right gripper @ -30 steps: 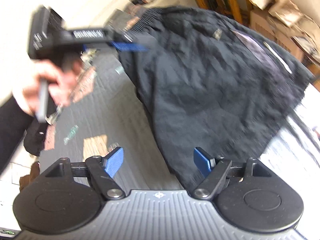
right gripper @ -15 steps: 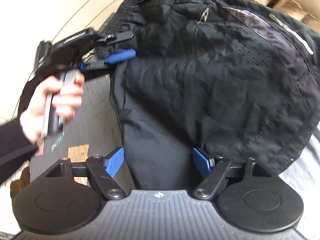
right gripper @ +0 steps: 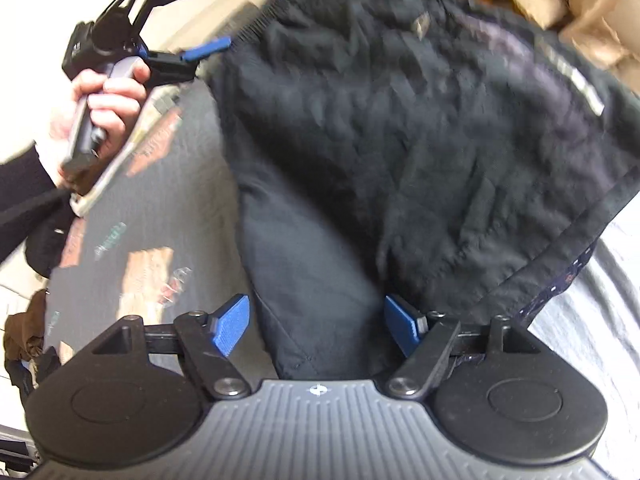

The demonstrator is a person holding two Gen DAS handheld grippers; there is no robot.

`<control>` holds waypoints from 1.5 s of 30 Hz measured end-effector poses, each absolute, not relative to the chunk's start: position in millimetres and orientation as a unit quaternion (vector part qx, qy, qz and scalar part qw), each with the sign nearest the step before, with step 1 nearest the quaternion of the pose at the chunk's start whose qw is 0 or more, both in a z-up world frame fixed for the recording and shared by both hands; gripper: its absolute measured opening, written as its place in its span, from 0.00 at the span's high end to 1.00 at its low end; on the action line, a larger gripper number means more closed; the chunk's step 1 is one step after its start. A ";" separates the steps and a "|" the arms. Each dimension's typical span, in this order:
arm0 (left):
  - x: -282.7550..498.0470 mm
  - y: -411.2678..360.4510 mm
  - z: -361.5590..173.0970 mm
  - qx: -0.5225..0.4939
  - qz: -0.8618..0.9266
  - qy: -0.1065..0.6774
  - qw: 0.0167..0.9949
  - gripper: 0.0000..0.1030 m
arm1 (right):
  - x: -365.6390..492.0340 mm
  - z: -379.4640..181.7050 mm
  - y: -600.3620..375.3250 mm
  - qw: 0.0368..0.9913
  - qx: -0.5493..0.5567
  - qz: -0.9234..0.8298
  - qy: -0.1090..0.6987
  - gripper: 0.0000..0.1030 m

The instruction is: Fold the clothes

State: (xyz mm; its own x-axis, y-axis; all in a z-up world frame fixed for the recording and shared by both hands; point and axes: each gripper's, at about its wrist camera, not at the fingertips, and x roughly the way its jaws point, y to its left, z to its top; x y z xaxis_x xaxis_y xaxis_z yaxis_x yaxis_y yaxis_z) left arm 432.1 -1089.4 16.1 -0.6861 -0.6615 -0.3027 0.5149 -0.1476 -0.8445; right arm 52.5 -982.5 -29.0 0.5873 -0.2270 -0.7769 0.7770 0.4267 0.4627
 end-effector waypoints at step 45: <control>407.3 -943.8 66.7 0.057 -0.729 0.465 0.500 0.00 | 41.6 -24.9 -1093.4 0.767 0.449 -0.361 0.282 0.28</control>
State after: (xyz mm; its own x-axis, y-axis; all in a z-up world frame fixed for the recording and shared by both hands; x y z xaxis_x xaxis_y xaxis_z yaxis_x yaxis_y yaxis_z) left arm 407.3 -943.8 66.7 -0.4940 -0.6755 -0.5475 0.7811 -0.0683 -0.6206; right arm 41.6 -1093.4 -24.9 0.5803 -0.2995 -0.7573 0.8070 0.3363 0.4854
